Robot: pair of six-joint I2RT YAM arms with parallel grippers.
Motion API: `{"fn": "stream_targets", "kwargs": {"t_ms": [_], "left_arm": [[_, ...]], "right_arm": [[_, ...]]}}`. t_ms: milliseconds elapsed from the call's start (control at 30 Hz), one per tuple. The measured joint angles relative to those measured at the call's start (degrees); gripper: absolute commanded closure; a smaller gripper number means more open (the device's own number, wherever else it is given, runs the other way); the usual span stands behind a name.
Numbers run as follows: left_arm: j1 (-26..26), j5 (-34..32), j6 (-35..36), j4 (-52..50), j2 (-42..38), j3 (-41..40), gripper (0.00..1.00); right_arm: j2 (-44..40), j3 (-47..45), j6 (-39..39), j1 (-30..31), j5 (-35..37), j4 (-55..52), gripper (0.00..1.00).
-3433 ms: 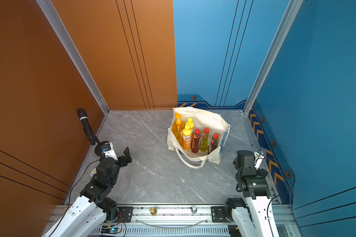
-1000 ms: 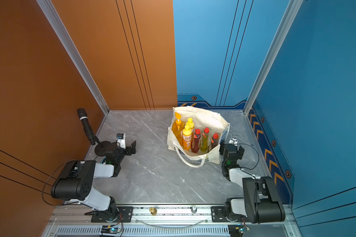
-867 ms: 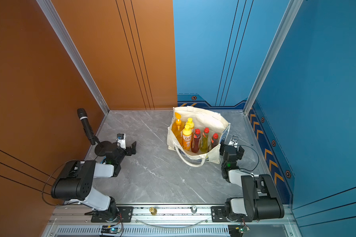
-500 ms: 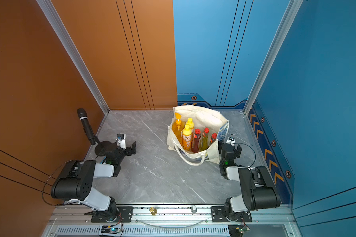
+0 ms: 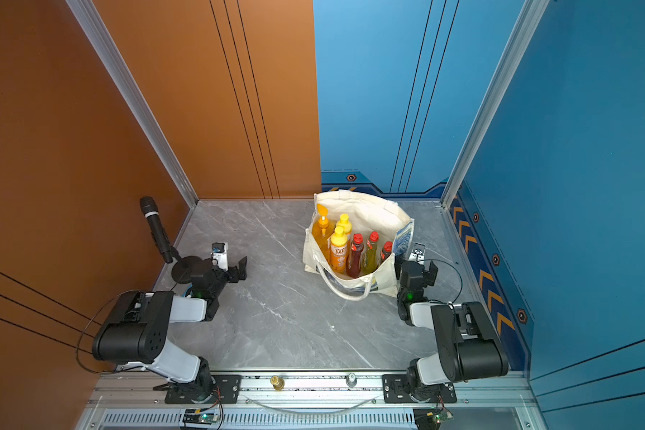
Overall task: Pack dish soap into the shopping bag
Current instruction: Reset both arms
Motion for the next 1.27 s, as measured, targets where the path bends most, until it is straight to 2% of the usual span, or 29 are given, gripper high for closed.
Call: {"fn": "stream_targets", "kwargs": {"t_ms": [67, 167, 1267], "left_arm": [[0.0, 0.0, 0.0, 0.0, 0.0, 0.0, 0.02], [0.0, 0.0, 0.0, 0.0, 0.0, 0.0, 0.02], [-0.66, -0.07, 0.04, 0.0, 0.0, 0.0, 0.02]], "right_arm": [[2.8, -0.98, 0.09, -1.14, -1.64, 4.81, 0.0], [3.39, -1.55, 0.92, -2.69, -3.85, 4.26, 0.0], [3.52, -0.66, 1.09, -2.38, -4.0, 3.28, 0.0]]}}
